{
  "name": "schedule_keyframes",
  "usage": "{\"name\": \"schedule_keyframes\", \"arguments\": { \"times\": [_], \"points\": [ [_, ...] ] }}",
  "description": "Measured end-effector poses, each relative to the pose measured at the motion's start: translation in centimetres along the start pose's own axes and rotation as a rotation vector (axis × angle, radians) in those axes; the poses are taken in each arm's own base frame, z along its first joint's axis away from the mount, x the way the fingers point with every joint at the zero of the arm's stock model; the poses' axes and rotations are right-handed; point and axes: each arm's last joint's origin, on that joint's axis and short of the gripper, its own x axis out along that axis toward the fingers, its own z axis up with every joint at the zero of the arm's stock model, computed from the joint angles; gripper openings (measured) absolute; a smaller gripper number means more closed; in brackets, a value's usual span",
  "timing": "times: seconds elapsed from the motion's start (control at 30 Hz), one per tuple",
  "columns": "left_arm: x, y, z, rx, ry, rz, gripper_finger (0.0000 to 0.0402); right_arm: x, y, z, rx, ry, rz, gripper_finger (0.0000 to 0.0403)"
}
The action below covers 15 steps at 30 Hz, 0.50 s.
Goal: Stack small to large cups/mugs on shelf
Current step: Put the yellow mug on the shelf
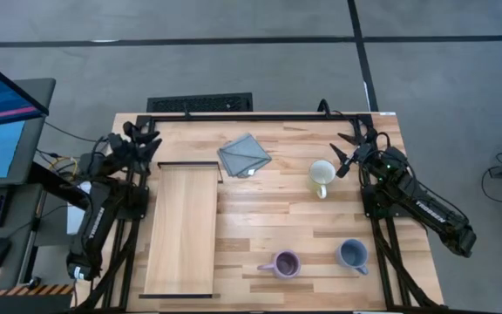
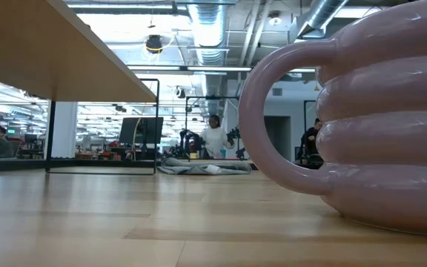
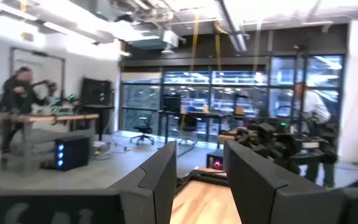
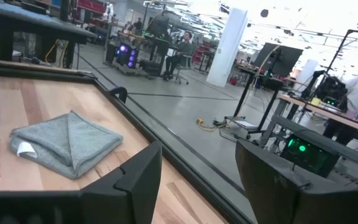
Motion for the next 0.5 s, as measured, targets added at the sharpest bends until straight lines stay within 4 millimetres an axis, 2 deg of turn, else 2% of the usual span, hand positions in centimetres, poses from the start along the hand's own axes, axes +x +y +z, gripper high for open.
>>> {"name": "schedule_keyframes", "arguments": {
  "times": [0.27, 0.5],
  "points": [
    [0.2, -1.4, 2.9, -0.002, 0.04, -0.072, 0.0124, 0.0, 0.0, 0.0, 0.0, 0.0, 0.0, 0.023],
    [0.2, -1.6, 3.6, 0.003, 0.075, -0.013, 0.012, 0.0, 0.0, 0.0, 0.001, 0.0, 0.0, 0.023]
  ]
}}
